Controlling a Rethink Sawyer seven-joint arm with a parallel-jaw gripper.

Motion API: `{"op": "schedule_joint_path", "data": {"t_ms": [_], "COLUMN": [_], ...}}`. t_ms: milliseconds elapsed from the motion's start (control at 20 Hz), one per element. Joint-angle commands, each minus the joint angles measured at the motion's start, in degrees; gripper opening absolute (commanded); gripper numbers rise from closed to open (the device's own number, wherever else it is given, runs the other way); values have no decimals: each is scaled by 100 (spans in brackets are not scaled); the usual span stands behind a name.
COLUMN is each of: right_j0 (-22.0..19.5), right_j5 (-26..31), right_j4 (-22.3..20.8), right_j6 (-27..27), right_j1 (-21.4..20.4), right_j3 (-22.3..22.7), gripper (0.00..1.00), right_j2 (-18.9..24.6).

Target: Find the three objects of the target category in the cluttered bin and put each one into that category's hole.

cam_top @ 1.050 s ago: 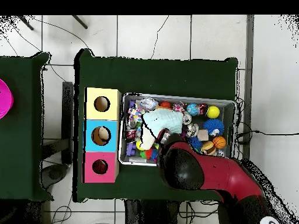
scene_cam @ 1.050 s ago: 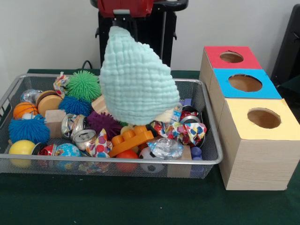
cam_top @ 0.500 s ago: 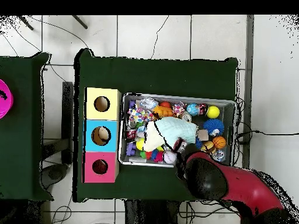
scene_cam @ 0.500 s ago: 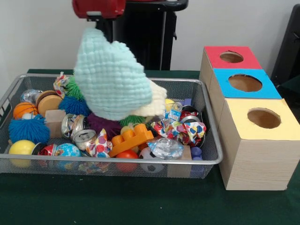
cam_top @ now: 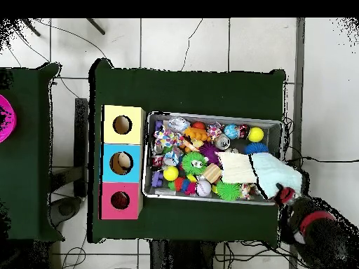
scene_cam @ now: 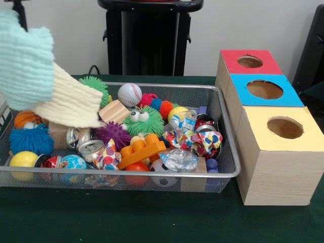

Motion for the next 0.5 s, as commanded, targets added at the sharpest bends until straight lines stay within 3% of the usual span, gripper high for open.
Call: {"op": "schedule_joint_path", "data": {"t_ms": [50,500], "right_j0": [-425,-184], "right_j5": [964,538], "right_j4": [-477,-1012], "right_j6": [-2302,-1753], "right_j1": [224,401], "right_j3": [-358,-244], "gripper": [0,0], "right_j2": [1111,1019]}}
